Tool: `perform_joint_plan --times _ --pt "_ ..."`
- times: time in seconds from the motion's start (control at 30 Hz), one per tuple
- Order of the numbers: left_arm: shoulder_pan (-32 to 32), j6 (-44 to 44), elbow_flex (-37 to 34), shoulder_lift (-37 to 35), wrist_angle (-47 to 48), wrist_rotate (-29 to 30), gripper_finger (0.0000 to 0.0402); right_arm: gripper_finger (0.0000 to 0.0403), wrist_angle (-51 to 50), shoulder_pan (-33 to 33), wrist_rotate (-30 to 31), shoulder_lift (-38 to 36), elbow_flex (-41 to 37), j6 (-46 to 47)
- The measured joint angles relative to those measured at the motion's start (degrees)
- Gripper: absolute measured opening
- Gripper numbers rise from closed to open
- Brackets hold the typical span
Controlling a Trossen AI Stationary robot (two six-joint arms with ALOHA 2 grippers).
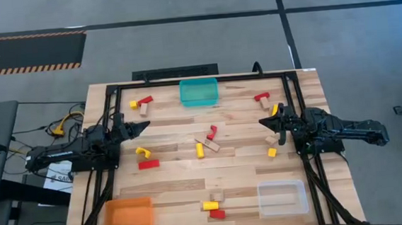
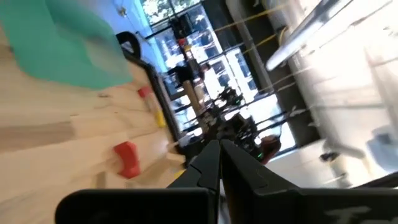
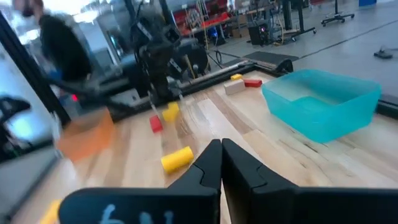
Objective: Sort & place blocks by color
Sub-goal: Put the light brown block into the blue bin
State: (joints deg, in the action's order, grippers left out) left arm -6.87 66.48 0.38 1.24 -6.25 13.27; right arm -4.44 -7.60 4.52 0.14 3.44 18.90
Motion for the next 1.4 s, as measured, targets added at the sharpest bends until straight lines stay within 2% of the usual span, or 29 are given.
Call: perform_joint_plan --times 0.13,0.2,0.3,0.5,0.57,0.67,0.8,0.93,1.1,1.23,1.4 --pt "0.5 -5.6 0.3 0.1 -9.2 -3.5 0.0 0.0034 6.7 -0.8 0.8 0.0 0.2 0.3" --pt "1.0 -10.0 1.8 1.3 -10.4 -3.5 0.0 0.0031 8.8 -1.3 1.5 0.1 0.1 0.6" --pt "1.5 -17.9 6.0 4.6 -11.9 -3.6 0.0 0.0027 13.7 -1.6 1.7 0.0 0.2 7.5" --pt "1.1 -32.1 14.6 18.3 -11.0 -5.1 0.0 0.0024 14.6 -0.5 1.0 2.8 2.3 13.8" --pt "0.3 -37.1 17.5 23.6 -9.9 -5.1 0.0 0.0024 10.4 1.1 1.0 6.8 5.5 16.0" --pt "-1.3 -44.8 22.4 31.1 -3.4 -7.2 0.0 0.0024 0.7 3.7 1.9 15.3 13.1 20.3" --pt "-2.9 -55.6 29.2 39.3 6.6 -11.0 0.0 0.0024 -19.0 7.1 2.0 29.0 26.6 25.0" --pt "-3.3 -63.2 34.3 46.0 13.6 -8.7 0.0003 0.0025 -41.4 8.9 1.9 43.2 38.4 27.0" --pt "-3.3 -66.7 39.1 51.8 17.8 -6.6 0.0036 0.0034 -58.4 8.5 0.3 57.6 46.0 28.2" --pt "-3.3 -65.7 41.2 54.9 19.2 -5.5 0.0092 0.0078 -61.6 5.0 -7.2 64.3 46.6 27.7" --pt "-3.3 -60.2 42.4 57.4 19.4 -5.3 0.0176 0.0194 -61.0 -0.1 -10.5 68.9 44.4 26.6"
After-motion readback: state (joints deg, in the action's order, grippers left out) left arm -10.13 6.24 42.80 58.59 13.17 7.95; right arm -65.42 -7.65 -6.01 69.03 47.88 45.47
